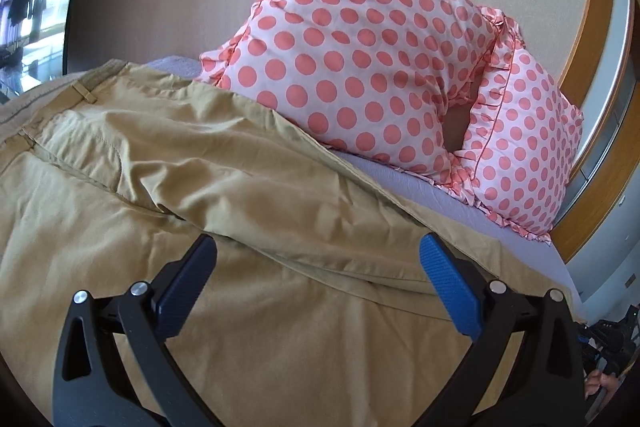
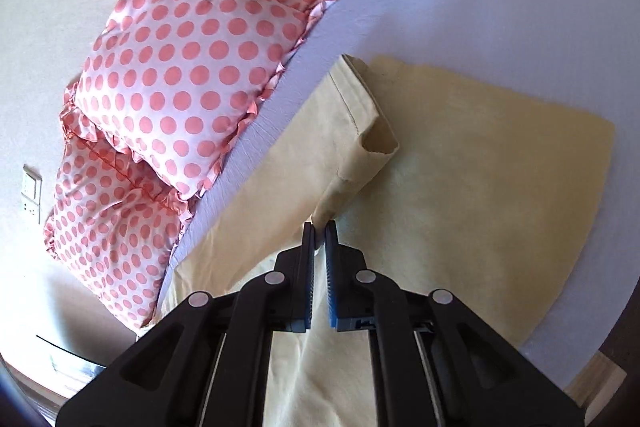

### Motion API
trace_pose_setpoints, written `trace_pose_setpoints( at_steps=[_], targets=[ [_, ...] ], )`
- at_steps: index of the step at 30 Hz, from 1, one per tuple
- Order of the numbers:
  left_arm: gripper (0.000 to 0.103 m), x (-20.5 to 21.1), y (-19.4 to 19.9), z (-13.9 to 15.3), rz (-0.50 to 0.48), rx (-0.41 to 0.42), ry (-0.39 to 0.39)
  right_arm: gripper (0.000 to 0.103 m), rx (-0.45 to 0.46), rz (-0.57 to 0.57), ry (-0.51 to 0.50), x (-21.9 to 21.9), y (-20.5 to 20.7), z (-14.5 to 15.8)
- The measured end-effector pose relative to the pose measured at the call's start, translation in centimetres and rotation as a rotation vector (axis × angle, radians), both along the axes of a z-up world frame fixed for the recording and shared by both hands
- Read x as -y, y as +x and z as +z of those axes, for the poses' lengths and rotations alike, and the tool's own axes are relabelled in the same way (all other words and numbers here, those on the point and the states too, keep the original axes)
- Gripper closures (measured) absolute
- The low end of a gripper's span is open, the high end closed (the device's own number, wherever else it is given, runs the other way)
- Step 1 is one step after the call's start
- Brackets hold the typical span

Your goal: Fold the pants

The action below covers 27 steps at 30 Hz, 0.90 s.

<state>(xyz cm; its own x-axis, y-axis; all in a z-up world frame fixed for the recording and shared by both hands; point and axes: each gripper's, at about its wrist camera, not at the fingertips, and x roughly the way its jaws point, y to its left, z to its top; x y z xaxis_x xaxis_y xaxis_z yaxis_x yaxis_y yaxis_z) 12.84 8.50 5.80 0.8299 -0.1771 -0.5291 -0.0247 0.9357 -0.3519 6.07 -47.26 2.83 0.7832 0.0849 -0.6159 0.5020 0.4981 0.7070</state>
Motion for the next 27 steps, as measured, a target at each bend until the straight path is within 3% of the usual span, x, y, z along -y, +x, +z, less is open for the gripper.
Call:
trace_pose_setpoints(
  at_steps=[1, 2, 3, 6, 7, 8, 9, 10, 12, 15, 17, 21, 27],
  targets=[
    [0.002, 0.1, -0.4, 0.4, -0.008, 0.005, 0.012, 0.077, -0.002, -0.007, 0.016, 0.1, 0.0, -0.2],
    [0.002, 0.2, -0.9, 0.7, -0.017, 0.007, 0.023, 0.058, 0.005, -0.011, 0.032, 0.2, -0.3, -0.5],
    [0.002, 0.1, -1.3, 0.9, -0.025, 0.006, 0.031, 0.052, 0.02, -0.012, 0.035, 0.1, -0.6, -0.5],
    [0.002, -0.7, -2.0, 1.2, -0.019, -0.007, 0.05, 0.048, 0.028, -0.008, 0.028, -0.2, -0.1, -0.3],
    [0.002, -1.2, -2.0, 1.3, -0.016, -0.01, 0.049, 0.049, 0.033, -0.015, 0.02, -0.2, 0.3, -0.4],
    [0.002, -1.7, -1.8, 1.4, -0.012, -0.018, 0.042, 0.065, 0.038, -0.024, 0.006, -0.1, 0.7, -0.6],
    [0.002, -2.2, -1.5, 1.6, -0.009, -0.033, 0.03, 0.098, 0.049, -0.02, 0.0, 0.1, 1.2, -0.9],
    [0.002, -2.8, -1.2, 1.6, -0.016, -0.048, 0.013, 0.1, 0.058, -0.003, 0.012, 0.5, 1.5, -1.3],
    [0.002, -4.1, -0.6, 2.0, -0.034, -0.07, -0.026, 0.101, 0.139, -0.005, 0.045, 1.0, 0.6, -1.3],
    [0.002, -6.0, 0.4, 2.7, -0.015, -0.087, -0.056, 0.101, 0.253, -0.021, -0.053, 1.1, -2.6, 0.7],
    [0.002, -6.9, 2.0, 3.3, 0.0, -0.104, -0.061, 0.101, 0.271, -0.033, -0.09, 1.2, -4.2, 1.2],
    [0.005, -7.9, 6.4, 3.2, 0.042, -0.186, -0.081, 0.101, 0.288, -0.044, -0.044, 1.7, -5.3, 0.6],
    [0.013, -8.9, 14.2, 1.2, 0.151, -0.334, -0.024, 0.101, 0.299, -0.036, -0.063, 1.6, -5.5, 0.6]
  ],
)
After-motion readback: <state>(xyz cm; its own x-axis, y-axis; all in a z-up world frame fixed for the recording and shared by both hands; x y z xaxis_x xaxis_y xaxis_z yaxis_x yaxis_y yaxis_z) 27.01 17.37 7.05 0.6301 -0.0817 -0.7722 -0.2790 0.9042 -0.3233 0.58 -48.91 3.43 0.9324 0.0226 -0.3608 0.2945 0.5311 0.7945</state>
